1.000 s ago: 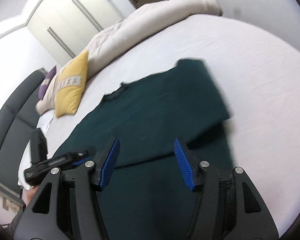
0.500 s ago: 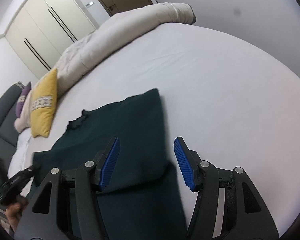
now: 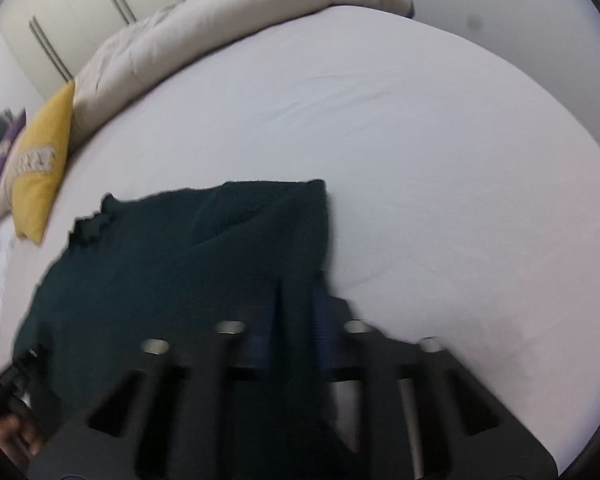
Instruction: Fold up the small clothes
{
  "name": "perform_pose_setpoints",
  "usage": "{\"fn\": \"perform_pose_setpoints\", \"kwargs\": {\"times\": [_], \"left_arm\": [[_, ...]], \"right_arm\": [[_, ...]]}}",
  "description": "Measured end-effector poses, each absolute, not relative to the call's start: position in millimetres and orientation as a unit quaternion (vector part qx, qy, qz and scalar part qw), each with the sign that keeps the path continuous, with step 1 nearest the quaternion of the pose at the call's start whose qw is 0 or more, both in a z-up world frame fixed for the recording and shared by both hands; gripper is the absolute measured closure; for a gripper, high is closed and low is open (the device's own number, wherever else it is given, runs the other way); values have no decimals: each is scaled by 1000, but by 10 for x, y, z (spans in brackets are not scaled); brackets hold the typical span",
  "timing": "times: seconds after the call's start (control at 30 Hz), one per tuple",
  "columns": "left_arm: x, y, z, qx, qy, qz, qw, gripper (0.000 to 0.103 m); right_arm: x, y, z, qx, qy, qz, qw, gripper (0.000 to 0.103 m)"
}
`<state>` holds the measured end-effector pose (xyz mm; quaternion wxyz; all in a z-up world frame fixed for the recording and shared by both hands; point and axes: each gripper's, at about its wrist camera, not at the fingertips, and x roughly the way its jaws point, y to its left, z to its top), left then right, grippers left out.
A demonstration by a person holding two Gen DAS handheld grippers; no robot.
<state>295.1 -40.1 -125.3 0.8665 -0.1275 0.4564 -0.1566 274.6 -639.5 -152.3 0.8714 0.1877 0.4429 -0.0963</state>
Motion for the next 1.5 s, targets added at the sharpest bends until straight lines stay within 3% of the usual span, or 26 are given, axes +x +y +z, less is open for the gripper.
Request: {"fn": "perform_pose_setpoints", "kwargs": {"times": [0.17, 0.37, 0.47, 0.6, 0.77, 0.8, 0.87, 0.97, 1.13, 1.33, 1.5], "left_arm": [[2900, -444, -1143, -120, 419, -161, 885, 94], [3035, -398, -1417, -136, 446, -166, 869, 92], [2992, -430, -1332, -108, 443, -165, 875, 89], [2890, -425, -1330, -105, 441, -148, 879, 81], [2922, -400, -1350, -110, 451, -151, 873, 79], [2897, -359, -1311, -115, 455, -152, 870, 78], [2781, -217, -1220, -124, 451, -148, 872, 65], [2453, 298, -1061, -161, 426, -130, 881, 49], [1867, 1671, -1009, -238, 407, -31, 881, 47], [1166, 3419, -1084, -333, 364, 152, 856, 39], [1217, 3888, -1349, -350, 388, 182, 833, 39]], "right_arm": [[2657, -6486, -1424, 214, 413, -97, 880, 97], [2651, -6558, -1698, 243, 407, -88, 876, 98], [2579, -6556, -1594, 237, 413, -109, 873, 84], [2267, -6255, -1259, 200, 372, -109, 900, 84], [2363, -6044, -1688, 152, 439, -100, 880, 83], [2347, -6075, -1663, 160, 428, -101, 884, 82], [2301, -6099, -1543, 191, 426, -116, 877, 76], [2129, -6023, -1273, 198, 394, -120, 890, 76], [1835, -5645, -909, 195, 362, -83, 908, 58], [1626, -5011, -819, 213, 379, -18, 900, 58], [1640, -4399, -897, 198, 405, 21, 893, 58]]}}
